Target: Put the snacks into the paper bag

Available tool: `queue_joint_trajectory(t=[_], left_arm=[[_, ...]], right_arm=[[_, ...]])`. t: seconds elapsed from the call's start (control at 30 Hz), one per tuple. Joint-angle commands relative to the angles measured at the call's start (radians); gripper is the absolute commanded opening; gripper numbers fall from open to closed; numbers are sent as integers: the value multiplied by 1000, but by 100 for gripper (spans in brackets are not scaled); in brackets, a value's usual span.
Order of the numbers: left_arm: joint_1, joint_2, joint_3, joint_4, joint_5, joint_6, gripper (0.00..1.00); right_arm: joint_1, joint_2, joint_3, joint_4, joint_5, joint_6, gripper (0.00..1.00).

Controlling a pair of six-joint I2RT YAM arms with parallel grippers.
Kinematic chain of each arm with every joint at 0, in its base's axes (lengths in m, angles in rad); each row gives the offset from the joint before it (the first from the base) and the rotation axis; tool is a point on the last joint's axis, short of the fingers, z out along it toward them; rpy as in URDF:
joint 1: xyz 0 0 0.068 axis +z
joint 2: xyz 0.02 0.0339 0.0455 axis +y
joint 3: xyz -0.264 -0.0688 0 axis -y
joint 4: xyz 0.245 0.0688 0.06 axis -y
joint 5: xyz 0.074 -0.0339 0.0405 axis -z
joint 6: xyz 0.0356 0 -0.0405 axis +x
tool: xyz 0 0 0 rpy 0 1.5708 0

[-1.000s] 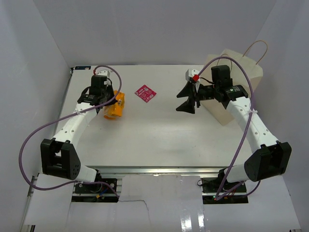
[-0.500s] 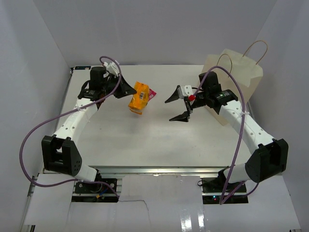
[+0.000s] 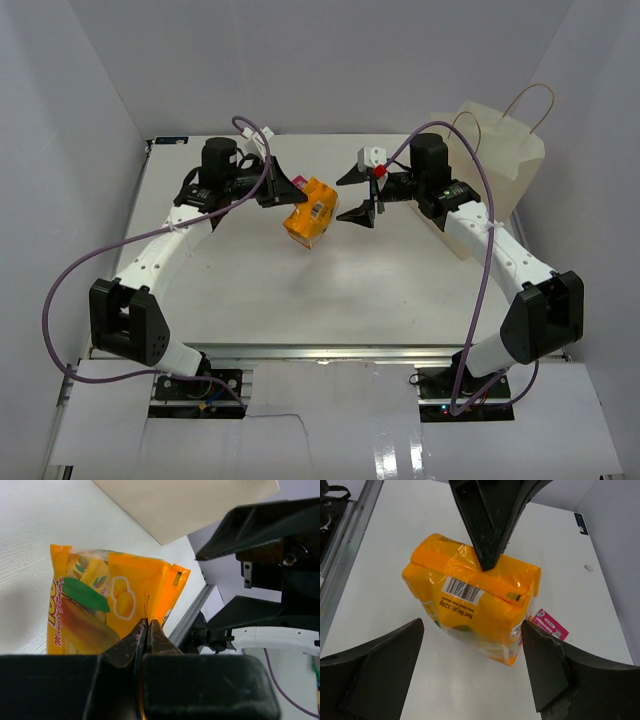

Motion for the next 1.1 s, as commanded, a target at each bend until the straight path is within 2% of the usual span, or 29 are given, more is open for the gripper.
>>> queue_joint_trajectory(t=[0.0,0.2,0.4,0.67,0.7,0.77,1.0,1.03,1.07], left_arm=[[-20,-31,66,98,89,-16,0],[-39,-25,66,123,138,-14,0],[-53,-22,71,154,161,-31,0],[-70,-19,60,181,185,-47,0],[-71,-19,58,183,185,-48,0],[-71,-16,54,186,182,-50,0],[-73,-11,48,219,159,-71,0],[-73,-10,48,227,153,-74,2],[-73,-8,49,232,150,-79,10]], right_arm=[[1,-12,34,55,83,35,84],[-2,14,55,-17,68,18,81],[1,28,54,-65,67,23,66],[1,39,65,-70,1,61,31],[1,38,66,-65,-15,64,19],[1,36,66,-57,-30,78,9],[-4,-4,54,-59,-27,78,8],[-6,-15,51,-59,-29,76,8],[-6,-19,51,-59,-27,76,8]])
